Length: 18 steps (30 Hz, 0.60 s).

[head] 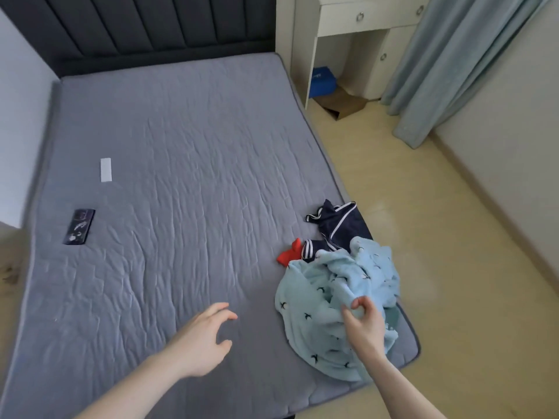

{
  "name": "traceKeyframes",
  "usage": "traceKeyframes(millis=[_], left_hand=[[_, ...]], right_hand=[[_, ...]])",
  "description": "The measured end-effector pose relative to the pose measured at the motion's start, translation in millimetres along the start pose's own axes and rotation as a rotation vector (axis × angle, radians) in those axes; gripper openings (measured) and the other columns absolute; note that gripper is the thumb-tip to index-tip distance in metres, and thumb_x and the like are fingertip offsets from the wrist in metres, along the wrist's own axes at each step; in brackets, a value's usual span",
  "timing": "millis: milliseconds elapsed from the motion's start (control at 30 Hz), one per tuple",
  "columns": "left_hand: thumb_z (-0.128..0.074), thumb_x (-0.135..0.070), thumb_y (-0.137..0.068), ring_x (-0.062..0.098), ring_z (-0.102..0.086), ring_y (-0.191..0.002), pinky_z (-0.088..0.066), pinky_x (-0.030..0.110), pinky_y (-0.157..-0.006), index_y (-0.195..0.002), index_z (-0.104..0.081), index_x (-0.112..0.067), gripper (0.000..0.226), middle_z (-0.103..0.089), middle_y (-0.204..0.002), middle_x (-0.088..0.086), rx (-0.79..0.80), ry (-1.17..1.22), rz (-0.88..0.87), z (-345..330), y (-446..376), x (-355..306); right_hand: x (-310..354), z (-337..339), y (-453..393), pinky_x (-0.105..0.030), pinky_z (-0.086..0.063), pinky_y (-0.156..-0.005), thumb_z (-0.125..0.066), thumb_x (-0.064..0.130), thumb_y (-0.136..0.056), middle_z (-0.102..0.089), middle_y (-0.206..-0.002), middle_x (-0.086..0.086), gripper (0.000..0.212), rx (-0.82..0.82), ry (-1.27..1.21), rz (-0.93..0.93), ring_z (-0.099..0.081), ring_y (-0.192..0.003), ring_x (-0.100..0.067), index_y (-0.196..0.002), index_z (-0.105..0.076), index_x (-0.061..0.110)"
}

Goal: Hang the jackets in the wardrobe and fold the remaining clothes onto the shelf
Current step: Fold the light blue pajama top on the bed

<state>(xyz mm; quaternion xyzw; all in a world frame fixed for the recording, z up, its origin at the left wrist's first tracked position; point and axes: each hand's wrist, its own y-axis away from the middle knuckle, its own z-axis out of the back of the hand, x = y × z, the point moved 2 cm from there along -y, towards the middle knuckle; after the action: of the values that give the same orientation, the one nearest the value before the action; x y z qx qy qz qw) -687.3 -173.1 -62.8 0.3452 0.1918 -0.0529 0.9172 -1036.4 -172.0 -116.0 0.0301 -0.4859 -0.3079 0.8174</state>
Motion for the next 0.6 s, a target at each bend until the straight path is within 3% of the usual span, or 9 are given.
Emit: traceKeyframes(millis=[67,167,300,367,500,600], left_hand=[[-0.056,-0.040,-0.094,0.008,-0.034,-0.146,-0.028,0.028,-0.119,-0.143,-0.045,-0.039,0.051,-0.022,-0.163,-0.018,-0.008,0.013,-0.036,10,21,-8],[-0.057,-0.040,-0.093,0.007,-0.037,-0.144,-0.029,0.022,-0.114,-0.142,-0.047,-0.038,0.051,-0.026,-0.160,-0.018,-0.032,0.025,-0.121,24,49,-16],[-0.062,-0.031,-0.091,0.006,-0.038,-0.142,-0.024,0.013,-0.112,-0.144,-0.048,-0.028,0.054,-0.035,-0.155,-0.013,-0.044,0.060,-0.282,45,90,-16],[-0.067,-0.035,-0.088,0.002,-0.041,-0.136,-0.029,0.012,-0.106,-0.148,-0.042,-0.031,0.065,-0.037,-0.151,-0.017,-0.009,0.120,-0.334,57,115,-12],[-0.079,-0.065,-0.071,-0.008,-0.041,-0.129,-0.037,0.013,-0.101,-0.153,-0.019,-0.049,0.103,-0.032,-0.148,-0.032,-0.013,0.264,-0.500,84,174,-1],[-0.087,-0.060,-0.069,-0.016,-0.046,-0.126,-0.040,0.003,-0.096,-0.149,-0.027,-0.051,0.100,-0.042,-0.141,-0.041,-0.064,0.433,-0.668,103,221,9]], right_hand=[[43,30,26,-0.017,-0.035,-0.050,-0.061,0.003,-0.081,-0.043,-0.059,0.010,0.026,-0.063,-0.073,0.116,-0.036,-0.054,-0.008,-0.070,-0.043,0.018],[116,70,69,-0.016,-0.030,-0.049,-0.059,-0.009,-0.080,-0.038,-0.059,0.012,0.036,-0.167,-0.146,0.296,-0.032,-0.054,-0.006,-0.067,-0.040,0.018],[215,93,152,-0.016,-0.028,-0.051,-0.060,-0.007,-0.077,-0.035,-0.058,0.012,0.045,-0.269,-0.238,0.565,-0.029,-0.056,-0.006,-0.064,-0.037,0.029],[259,92,200,-0.014,-0.029,-0.052,-0.061,-0.003,-0.076,-0.034,-0.060,0.011,0.042,-0.289,-0.289,0.712,-0.030,-0.056,-0.005,-0.065,-0.038,0.030],[321,68,278,-0.010,-0.036,-0.059,-0.065,0.000,-0.080,-0.041,-0.066,0.015,0.039,-0.275,-0.380,0.848,-0.038,-0.061,-0.002,-0.071,-0.042,0.030],[341,36,320,-0.011,-0.040,-0.062,-0.067,0.001,-0.080,-0.046,-0.069,0.014,0.032,-0.249,-0.416,0.846,-0.042,-0.065,-0.002,-0.073,-0.045,0.023]])
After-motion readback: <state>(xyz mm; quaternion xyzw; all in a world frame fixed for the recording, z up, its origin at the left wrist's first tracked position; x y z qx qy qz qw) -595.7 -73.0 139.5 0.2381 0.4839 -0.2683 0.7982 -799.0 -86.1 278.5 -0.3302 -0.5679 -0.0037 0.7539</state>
